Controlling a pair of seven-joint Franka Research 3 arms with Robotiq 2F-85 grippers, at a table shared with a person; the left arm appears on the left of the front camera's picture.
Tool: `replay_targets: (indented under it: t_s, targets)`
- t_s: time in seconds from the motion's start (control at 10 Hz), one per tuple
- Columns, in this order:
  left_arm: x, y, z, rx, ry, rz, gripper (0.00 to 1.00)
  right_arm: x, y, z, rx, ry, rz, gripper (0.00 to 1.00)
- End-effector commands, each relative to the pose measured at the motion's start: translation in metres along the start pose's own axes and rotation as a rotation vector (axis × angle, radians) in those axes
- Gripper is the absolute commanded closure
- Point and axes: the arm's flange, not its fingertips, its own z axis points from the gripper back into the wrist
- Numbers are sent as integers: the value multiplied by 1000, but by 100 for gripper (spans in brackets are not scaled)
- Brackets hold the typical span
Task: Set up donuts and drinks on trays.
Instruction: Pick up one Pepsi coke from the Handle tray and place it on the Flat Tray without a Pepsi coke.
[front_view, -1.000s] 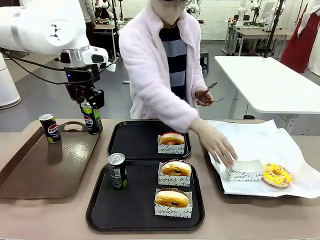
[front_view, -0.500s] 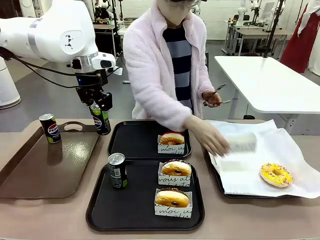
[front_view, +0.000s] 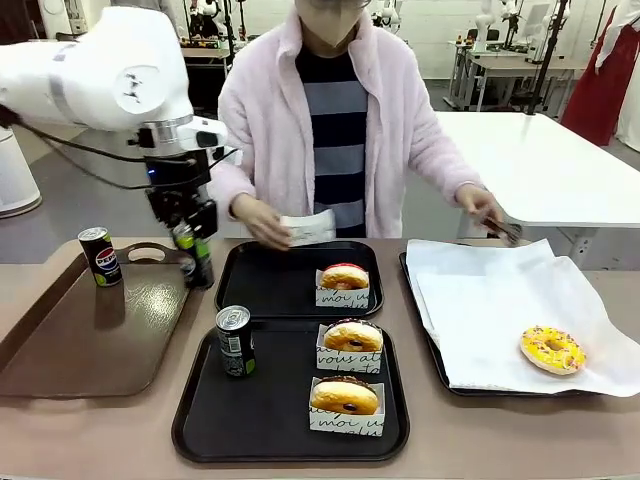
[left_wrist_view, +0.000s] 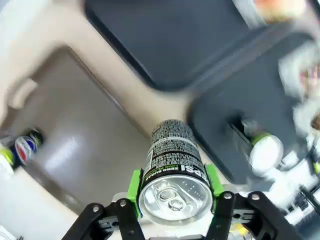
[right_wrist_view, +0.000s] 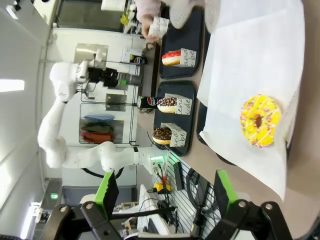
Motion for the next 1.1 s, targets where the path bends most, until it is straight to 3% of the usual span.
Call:
replay_targets:
  t_s: [0.0,0.3,0.5,0.6,0.8,0.9,1.0]
  targets:
    - [-112,-44,5,2,49,-178,41,-1,0,-1,-4,0,4,0]
    - [-123,-57,-5,14,74,-206,41,-1,0,-1,-4,0,4,0]
    - [-125,-58,-1,59,20,-122,41,-1,0,-1,-4,0,4,0]
    - [-136,-67,-9,15,88,-199,41,-1,0,-1,-4,0,4,0]
    - [-136,-67,-9,15,88,-199,41,-1,0,-1,-4,0,4,0]
    - [-133,-64,-9,19,70,-179,41,-1,0,-1,-4,0,4,0]
    - [-123,-57,3,98,-11,-121,41,-1,0,-1,-4,0,4,0]
